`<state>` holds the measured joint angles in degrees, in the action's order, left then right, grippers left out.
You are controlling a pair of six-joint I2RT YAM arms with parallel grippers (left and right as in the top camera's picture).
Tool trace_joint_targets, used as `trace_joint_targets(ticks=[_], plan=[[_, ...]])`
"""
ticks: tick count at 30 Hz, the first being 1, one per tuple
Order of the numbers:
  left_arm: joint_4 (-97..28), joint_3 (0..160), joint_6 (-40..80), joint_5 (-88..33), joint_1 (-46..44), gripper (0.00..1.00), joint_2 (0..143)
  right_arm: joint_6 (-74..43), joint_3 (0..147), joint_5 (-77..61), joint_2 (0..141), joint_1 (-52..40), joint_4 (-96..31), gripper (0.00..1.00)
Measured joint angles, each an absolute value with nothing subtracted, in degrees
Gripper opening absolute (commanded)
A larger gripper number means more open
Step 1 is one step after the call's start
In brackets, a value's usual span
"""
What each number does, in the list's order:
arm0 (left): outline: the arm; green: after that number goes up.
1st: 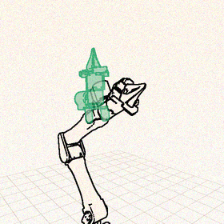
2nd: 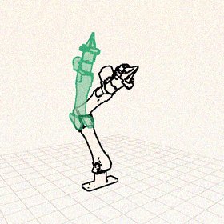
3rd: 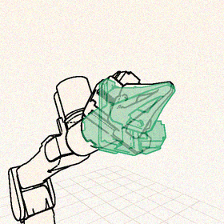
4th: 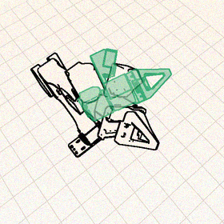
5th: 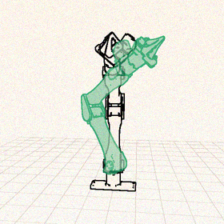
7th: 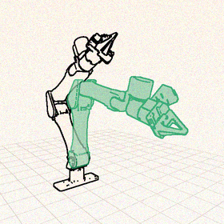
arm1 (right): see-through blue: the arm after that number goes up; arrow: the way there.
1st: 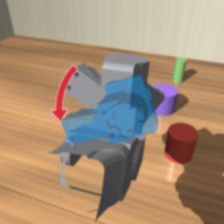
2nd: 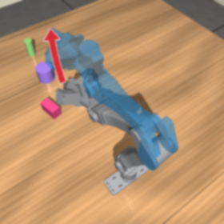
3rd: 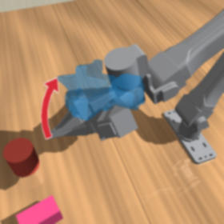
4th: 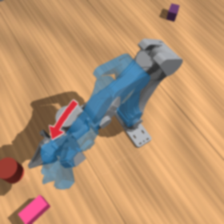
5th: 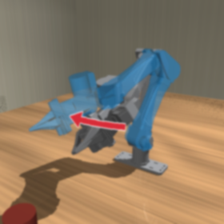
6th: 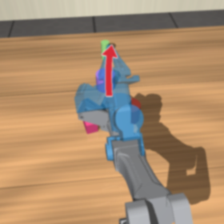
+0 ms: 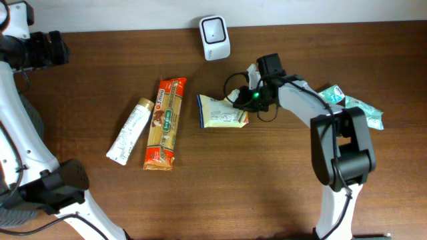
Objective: Scan the item barcode
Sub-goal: 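Lift the snack bag and hold it under the white scanner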
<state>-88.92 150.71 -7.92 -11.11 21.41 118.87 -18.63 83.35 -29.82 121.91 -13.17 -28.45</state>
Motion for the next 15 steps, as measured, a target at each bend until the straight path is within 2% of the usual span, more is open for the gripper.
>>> trace_joint_targets(ticks=[3, 5, 9, 15], plan=[[-89.0, 150.7, -7.9, -11.1, 21.4, 0.99, 118.9, -16.7, 82.8, -29.5, 115.8, -11.6, -29.1, 0.04], [-88.9, 150.7, -7.9, -11.1, 21.4, 0.99, 118.9, -14.7, 82.7, -26.6, 105.1, -11.7, -29.0, 0.04], [-88.9, 150.7, -7.9, -11.1, 21.4, 0.99, 118.9, -12.0, 82.8, -16.2, 90.5, -17.0, -30.7, 0.04], [-88.9, 150.7, -7.9, -11.1, 21.4, 0.99, 118.9, -7.6, 82.7, -2.0, 87.7, -23.6, -30.6, 0.04]])
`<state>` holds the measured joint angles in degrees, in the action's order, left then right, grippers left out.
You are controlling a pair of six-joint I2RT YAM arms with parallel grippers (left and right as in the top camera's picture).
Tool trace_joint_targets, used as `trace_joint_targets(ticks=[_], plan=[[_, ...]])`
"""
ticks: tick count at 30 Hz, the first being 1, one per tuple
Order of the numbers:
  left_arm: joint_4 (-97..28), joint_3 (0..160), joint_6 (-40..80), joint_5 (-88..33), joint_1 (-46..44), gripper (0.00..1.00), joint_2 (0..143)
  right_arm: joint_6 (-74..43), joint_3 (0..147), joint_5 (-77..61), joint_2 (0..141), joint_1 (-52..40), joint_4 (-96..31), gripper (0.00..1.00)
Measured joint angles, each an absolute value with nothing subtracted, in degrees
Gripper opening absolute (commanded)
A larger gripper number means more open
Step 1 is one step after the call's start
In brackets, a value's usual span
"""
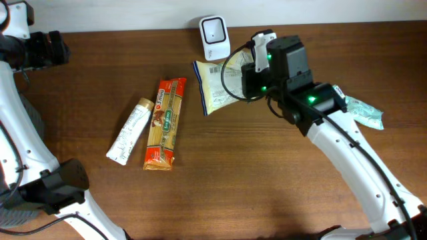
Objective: Scan the item barcode
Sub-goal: 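Lift the snack bag and hold it under the white scanner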
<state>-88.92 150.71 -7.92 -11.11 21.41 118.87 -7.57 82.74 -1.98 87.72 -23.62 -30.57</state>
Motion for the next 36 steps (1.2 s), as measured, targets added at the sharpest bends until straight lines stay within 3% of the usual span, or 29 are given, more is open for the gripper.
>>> trace_joint_targets(ticks=[10, 15, 18, 22, 28, 31, 36], plan=[[-88.9, 150.7, -7.9, -11.1, 21.4, 0.99, 118.9, 7.1, 82.6, 6.2, 87.7, -26.0, -10.6, 0.04], [-88.8, 150.7, -7.9, -11.1, 21.4, 0.99, 118.9, 34.9, 82.8, 14.4, 98.0, -26.0, 11.0, 0.04], [-88.8, 150.7, -7.9, -11.1, 21.4, 0.99, 118.9, 58.0, 82.4, 19.3, 108.3, -26.0, 29.1, 0.04], [-88.9, 150.7, -7.9, -11.2, 21.4, 0.99, 118.9, 77.7, 82.7, 20.3, 120.8, -25.9, 58.8, 0.04], [-88.9, 150.7, -7.9, -11.1, 21.4, 0.99, 118.9, 83.2, 91.9, 14.7, 134.3, -22.8, 56.6, 0.04], [-88.9, 150.7, -7.9, -11.1, 21.4, 0.99, 118.9, 83.8, 98.7, 12.6, 134.6, -21.4, 46.7, 0.04], [-88.9, 150.7, -7.9, -11.1, 21.4, 0.99, 118.9, 84.0, 100.8, 9.0, 134.6, -21.0, 44.3, 0.04]])
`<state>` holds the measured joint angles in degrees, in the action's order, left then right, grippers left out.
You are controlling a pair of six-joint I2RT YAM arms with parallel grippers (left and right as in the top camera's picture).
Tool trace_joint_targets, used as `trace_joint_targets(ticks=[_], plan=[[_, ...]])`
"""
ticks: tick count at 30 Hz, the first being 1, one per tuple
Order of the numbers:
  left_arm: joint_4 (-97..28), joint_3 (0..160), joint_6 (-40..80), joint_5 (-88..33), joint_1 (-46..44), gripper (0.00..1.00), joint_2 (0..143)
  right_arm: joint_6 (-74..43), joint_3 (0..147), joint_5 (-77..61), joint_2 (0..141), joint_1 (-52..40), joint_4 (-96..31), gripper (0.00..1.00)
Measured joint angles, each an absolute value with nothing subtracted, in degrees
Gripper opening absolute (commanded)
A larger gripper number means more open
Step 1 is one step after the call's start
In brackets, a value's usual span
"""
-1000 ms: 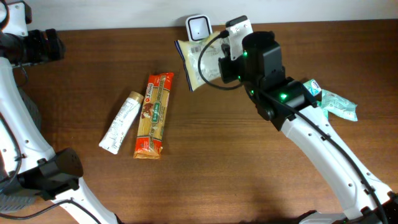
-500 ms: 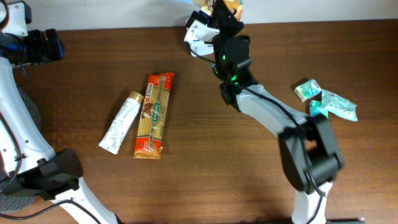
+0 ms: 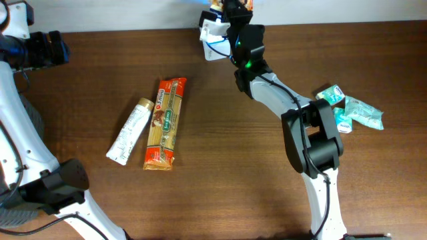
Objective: Scan the item barcode
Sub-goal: 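Lift the snack bag and hold it under the white scanner, then carry the snack bag right and drop it on the pile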
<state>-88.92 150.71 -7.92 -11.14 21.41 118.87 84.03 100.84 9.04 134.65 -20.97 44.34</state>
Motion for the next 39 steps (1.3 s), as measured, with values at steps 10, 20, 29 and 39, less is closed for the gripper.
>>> trace_joint_targets(ticks=[10, 20, 29, 39], plan=[[-88.9, 150.7, -7.9, -11.1, 21.4, 0.99, 118.9, 90.7, 100.8, 8.1, 135.9, -21.0, 44.1, 0.04], [-88.9, 150.7, -7.9, -11.1, 21.4, 0.99, 118.9, 91.1, 100.8, 8.0, 135.8, -21.1, 44.7, 0.05], [-88.8, 150.7, -7.9, -11.2, 21.4, 0.99, 118.8, 52.7, 102.0, 8.8, 103.9, -23.5, -6.3, 0.05], [-88.9, 150.7, -7.9, -11.1, 21.4, 0.99, 118.8, -0.6, 100.9, -9.7, 93.5, 2.5, -69.8, 0.04]])
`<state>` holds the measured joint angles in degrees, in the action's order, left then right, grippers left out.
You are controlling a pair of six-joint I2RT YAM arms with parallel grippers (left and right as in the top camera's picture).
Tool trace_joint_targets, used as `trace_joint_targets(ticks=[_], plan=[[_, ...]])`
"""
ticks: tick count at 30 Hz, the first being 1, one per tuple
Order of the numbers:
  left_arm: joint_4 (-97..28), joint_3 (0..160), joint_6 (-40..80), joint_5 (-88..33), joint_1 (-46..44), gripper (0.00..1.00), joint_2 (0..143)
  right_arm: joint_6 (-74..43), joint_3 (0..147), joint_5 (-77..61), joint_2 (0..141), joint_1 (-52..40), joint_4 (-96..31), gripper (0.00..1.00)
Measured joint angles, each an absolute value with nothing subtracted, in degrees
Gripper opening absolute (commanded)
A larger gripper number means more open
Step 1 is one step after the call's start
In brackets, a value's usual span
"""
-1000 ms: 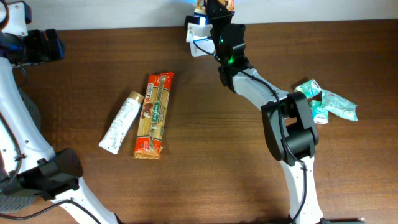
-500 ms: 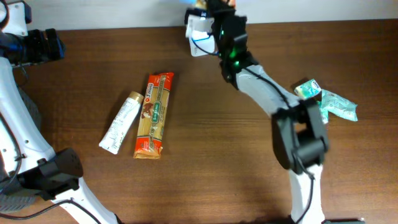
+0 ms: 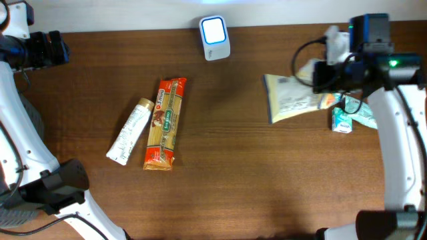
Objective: Scan the item barcode
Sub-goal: 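Carry the snack bag right and drop it on the pile, then reach the right gripper to the spaghetti pack and grasp it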
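My right gripper (image 3: 321, 79) is shut on the right end of a cream snack packet (image 3: 288, 100), holding it flat over the right part of the table, its printed face up. The white barcode scanner (image 3: 215, 30) stands at the table's back edge, its window glowing pale blue, well to the left of the packet. My left gripper (image 3: 48, 48) is at the far left back corner, away from everything; its fingers do not show clearly.
An orange pasta packet (image 3: 165, 123) and a white tube (image 3: 130, 131) lie side by side left of centre. Green and white packets (image 3: 355, 115) lie at the right, just beside the held packet. The right arm's cable loops over the packet.
My right gripper was up at the scanner with the packet held before it. Now it is far to the right with the packet, beside the green packets. The scanner's window is lit.
The right gripper was first on the cream packet lying mid-table. Then it held the packet lifted next to the scanner, then right at the scanner. Now the packet is at the table's right side, still gripped. The left arm stayed put.
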<state>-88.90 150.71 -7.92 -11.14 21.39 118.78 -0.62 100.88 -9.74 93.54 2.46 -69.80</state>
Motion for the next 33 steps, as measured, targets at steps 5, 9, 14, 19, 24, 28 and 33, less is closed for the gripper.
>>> trace_joint_targets(ticks=[5, 9, 14, 19, 24, 28, 33], plan=[[-88.9, 150.7, -7.9, -11.1, 21.4, 0.99, 118.8, -12.0, 95.8, -1.1, 102.6, 13.0, -66.4, 0.04], [-88.9, 150.7, -7.9, -11.1, 21.4, 0.99, 118.8, -14.3, 94.5, 2.2, 111.0, 15.0, -63.1, 0.50], [-88.9, 150.7, -7.9, -11.1, 21.4, 0.99, 118.8, -12.8, 95.7, 3.0, 112.0, 15.0, -70.4, 0.61], [-88.9, 150.7, -7.9, -11.1, 21.4, 0.99, 118.8, -10.5, 110.3, -7.4, 112.0, 12.1, -78.8, 0.61], [-88.9, 150.7, -7.9, -11.1, 21.4, 0.99, 118.8, -13.8, 110.2, -21.7, 112.1, -2.7, -63.2, 0.96], [-88.8, 150.7, -7.9, -11.2, 21.4, 0.99, 118.8, -21.8, 107.5, -25.1, 115.4, -18.3, -46.5, 0.99], [-88.9, 150.7, -7.9, -11.1, 21.4, 0.99, 118.8, -32.9, 106.6, -22.1, 128.7, -32.3, -31.5, 0.99]])
